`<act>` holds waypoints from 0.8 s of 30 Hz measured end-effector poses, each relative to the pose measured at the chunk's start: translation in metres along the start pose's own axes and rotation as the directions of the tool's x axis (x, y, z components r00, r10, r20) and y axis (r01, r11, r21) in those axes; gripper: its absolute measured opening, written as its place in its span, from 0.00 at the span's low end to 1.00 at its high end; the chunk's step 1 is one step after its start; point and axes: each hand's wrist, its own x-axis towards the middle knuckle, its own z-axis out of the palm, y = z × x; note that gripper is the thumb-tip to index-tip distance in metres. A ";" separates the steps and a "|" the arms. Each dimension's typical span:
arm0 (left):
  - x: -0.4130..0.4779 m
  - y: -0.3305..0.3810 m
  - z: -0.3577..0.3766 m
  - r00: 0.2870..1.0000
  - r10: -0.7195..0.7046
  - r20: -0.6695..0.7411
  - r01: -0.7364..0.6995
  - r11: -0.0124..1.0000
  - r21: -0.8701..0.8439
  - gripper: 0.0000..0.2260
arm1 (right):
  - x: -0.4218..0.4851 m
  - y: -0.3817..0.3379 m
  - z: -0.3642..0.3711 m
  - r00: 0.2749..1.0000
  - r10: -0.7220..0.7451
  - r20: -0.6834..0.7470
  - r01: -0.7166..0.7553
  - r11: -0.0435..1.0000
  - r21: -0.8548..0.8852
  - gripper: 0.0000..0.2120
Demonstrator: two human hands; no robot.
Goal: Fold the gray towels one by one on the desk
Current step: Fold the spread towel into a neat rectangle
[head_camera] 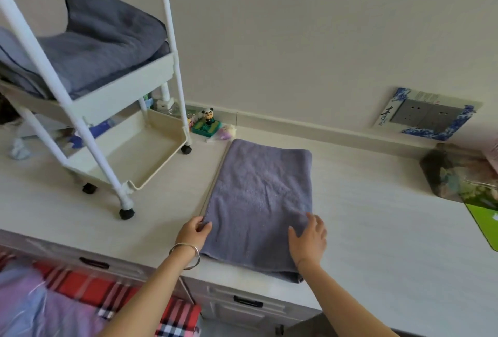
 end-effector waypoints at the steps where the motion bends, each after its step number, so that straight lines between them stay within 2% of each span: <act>1: 0.000 0.000 0.000 1.000 0.012 0.011 -0.013 0.999 0.040 0.03 | 0.004 0.006 -0.004 0.996 0.094 0.009 -0.094 0.995 0.011 0.29; 3: 0.001 -0.001 -0.001 1.000 0.021 0.016 -0.023 0.995 0.101 0.04 | 0.013 0.015 -0.009 0.969 0.208 0.136 -0.226 0.965 0.135 0.28; 5: 0.000 0.001 -0.001 0.999 0.029 0.035 -0.033 0.991 0.126 0.03 | 0.018 0.023 -0.015 0.952 0.186 0.243 -0.247 0.936 0.250 0.24; 7: -0.002 0.003 0.003 0.990 0.035 0.134 -0.044 0.997 0.063 0.04 | 0.023 0.034 -0.027 0.963 0.155 0.221 -0.217 0.932 0.291 0.21; 9: -0.009 0.005 0.010 0.955 0.018 0.297 -0.013 1.000 -0.017 0.04 | 0.027 0.050 -0.042 0.965 0.179 0.191 -0.232 0.923 0.307 0.20; 12: -0.016 0.006 0.023 0.884 -0.037 0.466 0.019 0.999 0.042 0.08 | 0.026 0.073 -0.058 0.960 0.235 0.150 -0.266 0.933 0.243 0.21; 14: -0.014 0.010 0.034 0.898 -0.053 0.437 0.025 0.997 0.068 0.11 | 0.022 0.079 -0.061 0.985 0.171 0.036 -0.174 0.976 0.132 0.23; 16: -0.010 0.013 0.042 0.931 -0.041 0.363 0.035 0.999 0.023 0.07 | 0.015 0.075 -0.056 0.996 -0.055 -0.077 0.055 0.998 0.006 0.23; 18: -0.006 0.013 0.050 0.948 -0.024 0.316 0.032 0.999 -0.020 0.04 | 0.006 0.071 -0.045 0.959 -0.284 0.026 0.284 0.944 -0.170 0.26; 20: -0.002 0.009 0.053 0.959 -0.023 0.281 0.035 0.999 -0.037 0.04 | -0.003 0.077 -0.032 0.908 -0.374 0.190 0.418 0.849 -0.324 0.28; 22: 0.005 0.007 0.055 0.969 -0.017 0.244 0.025 0.999 -0.027 0.04 | -0.009 0.093 -0.025 0.903 -0.366 0.225 0.429 0.808 -0.405 0.30; 24: 0.014 0.009 0.056 0.974 0.006 0.225 -0.016 0.999 0.043 0.06 | -0.016 0.101 -0.022 0.919 -0.337 0.205 0.394 0.808 -0.439 0.27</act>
